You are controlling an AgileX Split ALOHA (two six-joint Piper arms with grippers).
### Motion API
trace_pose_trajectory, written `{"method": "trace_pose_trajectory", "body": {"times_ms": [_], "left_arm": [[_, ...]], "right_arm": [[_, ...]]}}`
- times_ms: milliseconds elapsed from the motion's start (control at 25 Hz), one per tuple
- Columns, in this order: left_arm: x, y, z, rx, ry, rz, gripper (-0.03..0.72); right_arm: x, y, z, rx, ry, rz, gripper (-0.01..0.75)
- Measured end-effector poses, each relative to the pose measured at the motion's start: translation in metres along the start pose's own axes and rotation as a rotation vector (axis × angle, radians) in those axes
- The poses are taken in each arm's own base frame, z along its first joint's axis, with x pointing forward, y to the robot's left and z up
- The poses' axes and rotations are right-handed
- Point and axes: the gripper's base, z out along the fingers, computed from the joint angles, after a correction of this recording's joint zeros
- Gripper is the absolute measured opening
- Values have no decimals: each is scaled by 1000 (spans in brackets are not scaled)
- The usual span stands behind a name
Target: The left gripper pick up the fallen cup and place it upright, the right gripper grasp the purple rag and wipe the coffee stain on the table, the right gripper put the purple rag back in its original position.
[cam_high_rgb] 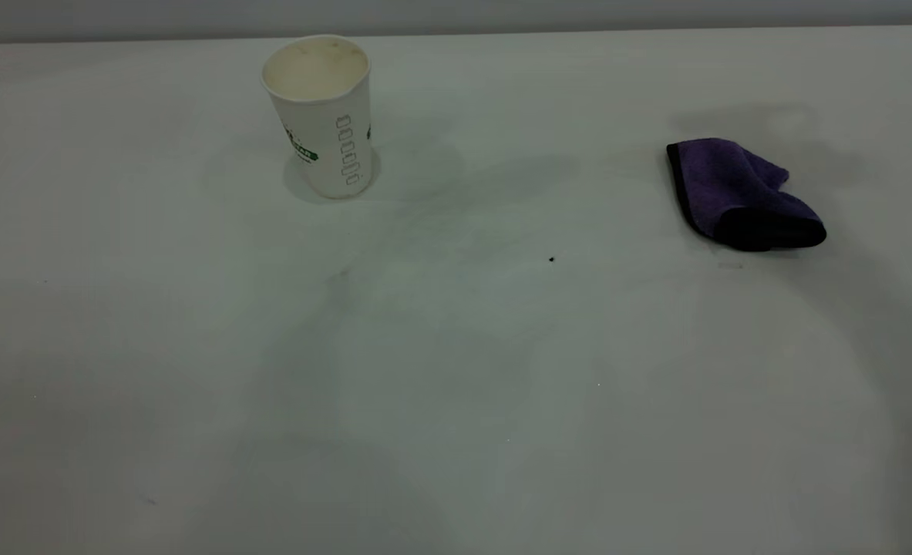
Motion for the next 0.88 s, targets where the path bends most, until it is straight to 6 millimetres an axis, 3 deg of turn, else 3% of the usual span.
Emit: {"method": "trace_pose_trajectory", "body": {"times_ms": [120,240,320,520,880], "left_arm": [[0,0,0,0,0,0,569],[0,0,0,0,0,0,569],[0,0,0,0,0,0,569],[0,0,0,0,0,0,569],[0,0,0,0,0,0,569]], "right_arm": [[21,-2,-64,-31,-99,-27,728],[53,-2,-103,-50,-141,-64,728],[78,-1,-117,-59,-137,-70,728],[148,1,-123,-69,-72,-71,728],[271,9,-107,-106,7,-39,715]]}}
